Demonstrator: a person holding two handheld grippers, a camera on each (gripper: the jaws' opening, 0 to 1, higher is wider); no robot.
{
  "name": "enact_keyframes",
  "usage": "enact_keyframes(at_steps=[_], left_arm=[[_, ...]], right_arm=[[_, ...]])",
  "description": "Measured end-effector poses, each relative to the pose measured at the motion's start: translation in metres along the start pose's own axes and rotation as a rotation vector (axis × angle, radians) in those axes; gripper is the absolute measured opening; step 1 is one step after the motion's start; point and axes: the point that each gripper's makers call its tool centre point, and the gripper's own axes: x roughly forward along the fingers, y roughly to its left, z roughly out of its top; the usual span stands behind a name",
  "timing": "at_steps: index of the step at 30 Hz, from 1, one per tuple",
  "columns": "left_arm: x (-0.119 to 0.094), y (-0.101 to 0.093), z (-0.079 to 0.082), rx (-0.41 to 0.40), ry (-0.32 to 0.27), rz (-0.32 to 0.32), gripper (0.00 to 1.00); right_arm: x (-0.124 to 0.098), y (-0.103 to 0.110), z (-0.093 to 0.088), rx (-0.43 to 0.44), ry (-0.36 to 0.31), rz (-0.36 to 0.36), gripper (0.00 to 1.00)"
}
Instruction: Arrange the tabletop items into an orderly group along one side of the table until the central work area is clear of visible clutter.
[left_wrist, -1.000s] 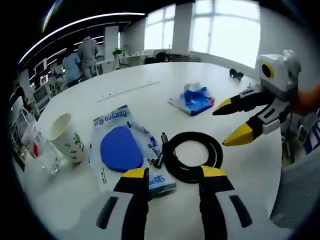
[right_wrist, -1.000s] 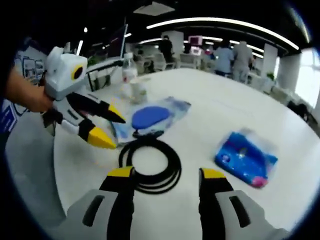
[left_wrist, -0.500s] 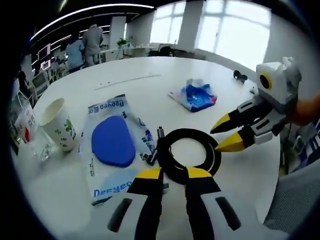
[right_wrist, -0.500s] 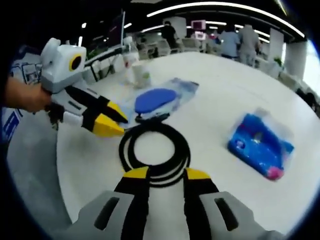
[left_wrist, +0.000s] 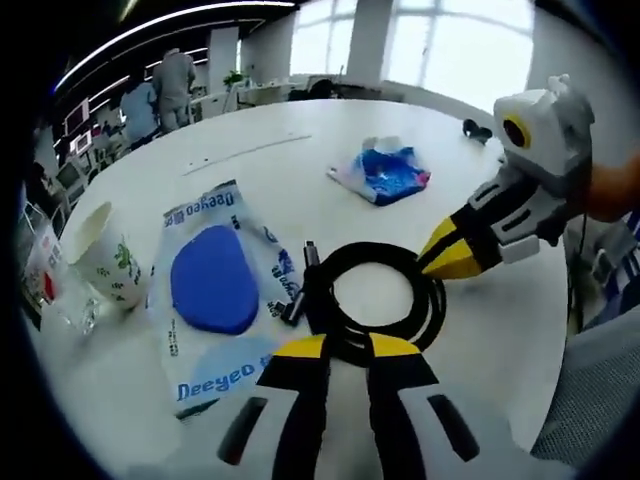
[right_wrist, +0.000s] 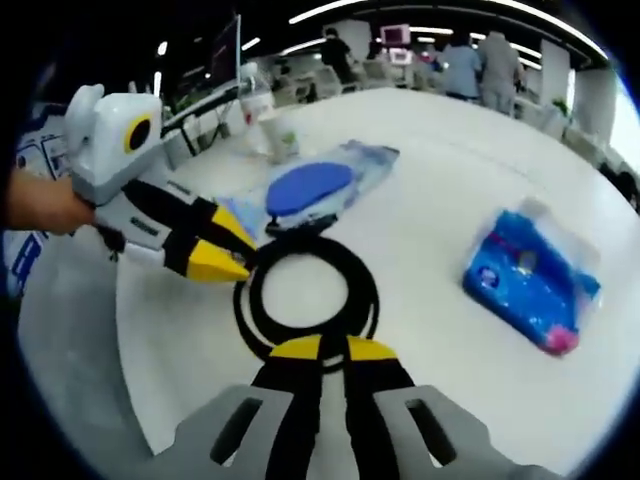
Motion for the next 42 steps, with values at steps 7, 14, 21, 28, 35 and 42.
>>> enact_keyframes(at_steps=[7, 14, 21, 28, 35, 42], left_arm=[[-0.001, -0.002, -0.001, 0.004, 0.011, 0.001, 0.12], [-0.004, -0.006, -0.005, 0.011, 0.018, -0.009, 0.12], [-0.006, -0.011, -0.009, -0.008, 0.025, -0.023, 0.09], [-0.007, -0.018, -0.011, -0.018, 0.009, -0.036, 0.07], [-0.009, -0.024, -0.014, -0.005, 0.014, -0.047, 0.07], [-0.013, -0.035, -0.019, 0.013, 0.027, -0.074, 0.07]], right_arm=[[-0.005, 0.002, -0.005, -0.043, 0.026, 0.006, 0.00], [-0.008, 0.005, -0.010, -0.013, 0.043, 0.016, 0.00], [-0.013, 0.012, -0.019, 0.004, 0.070, 0.035, 0.00], [-0.020, 0.018, -0.029, 0.029, 0.097, 0.065, 0.00], [-0.024, 0.026, -0.036, 0.020, 0.110, 0.077, 0.00], [-0.031, 0.031, -0.047, 0.020, 0.132, 0.103, 0.00]])
